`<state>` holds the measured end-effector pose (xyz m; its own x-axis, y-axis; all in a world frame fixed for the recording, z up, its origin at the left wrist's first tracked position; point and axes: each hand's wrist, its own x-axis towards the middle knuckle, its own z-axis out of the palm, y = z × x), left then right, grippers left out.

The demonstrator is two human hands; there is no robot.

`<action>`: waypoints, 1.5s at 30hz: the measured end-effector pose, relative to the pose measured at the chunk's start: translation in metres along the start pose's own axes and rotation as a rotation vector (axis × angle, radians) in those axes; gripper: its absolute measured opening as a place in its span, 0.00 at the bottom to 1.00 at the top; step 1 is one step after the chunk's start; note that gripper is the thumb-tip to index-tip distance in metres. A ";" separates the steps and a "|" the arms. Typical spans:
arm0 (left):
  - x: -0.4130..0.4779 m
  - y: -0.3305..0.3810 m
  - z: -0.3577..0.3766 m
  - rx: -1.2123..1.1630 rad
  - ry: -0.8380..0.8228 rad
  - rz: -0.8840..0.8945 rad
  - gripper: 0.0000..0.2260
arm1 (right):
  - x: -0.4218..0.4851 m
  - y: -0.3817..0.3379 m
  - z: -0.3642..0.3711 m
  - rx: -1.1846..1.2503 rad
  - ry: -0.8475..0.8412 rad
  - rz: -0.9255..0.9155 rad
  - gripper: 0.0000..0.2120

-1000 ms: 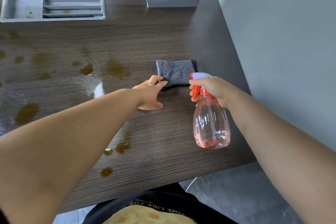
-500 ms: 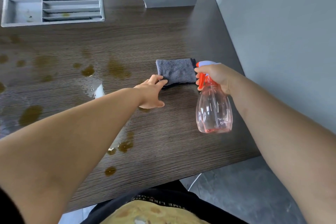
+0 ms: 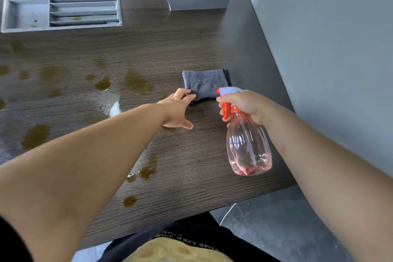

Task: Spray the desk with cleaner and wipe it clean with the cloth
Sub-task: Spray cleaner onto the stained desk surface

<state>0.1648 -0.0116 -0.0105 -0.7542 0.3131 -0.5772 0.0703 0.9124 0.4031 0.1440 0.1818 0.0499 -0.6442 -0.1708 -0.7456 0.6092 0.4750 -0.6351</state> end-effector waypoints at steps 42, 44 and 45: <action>0.000 -0.001 0.000 0.001 0.016 -0.015 0.39 | 0.012 -0.013 -0.006 -0.054 0.049 -0.036 0.15; 0.000 -0.002 0.000 -0.004 0.017 -0.015 0.39 | 0.013 -0.008 -0.007 -0.026 0.038 -0.056 0.16; 0.000 -0.002 0.000 -0.008 0.017 -0.016 0.39 | 0.013 -0.006 -0.008 -0.002 0.034 -0.071 0.15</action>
<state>0.1642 -0.0133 -0.0113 -0.7661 0.2941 -0.5714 0.0529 0.9150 0.4000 0.1286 0.1835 0.0459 -0.7011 -0.1742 -0.6914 0.5605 0.4648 -0.6854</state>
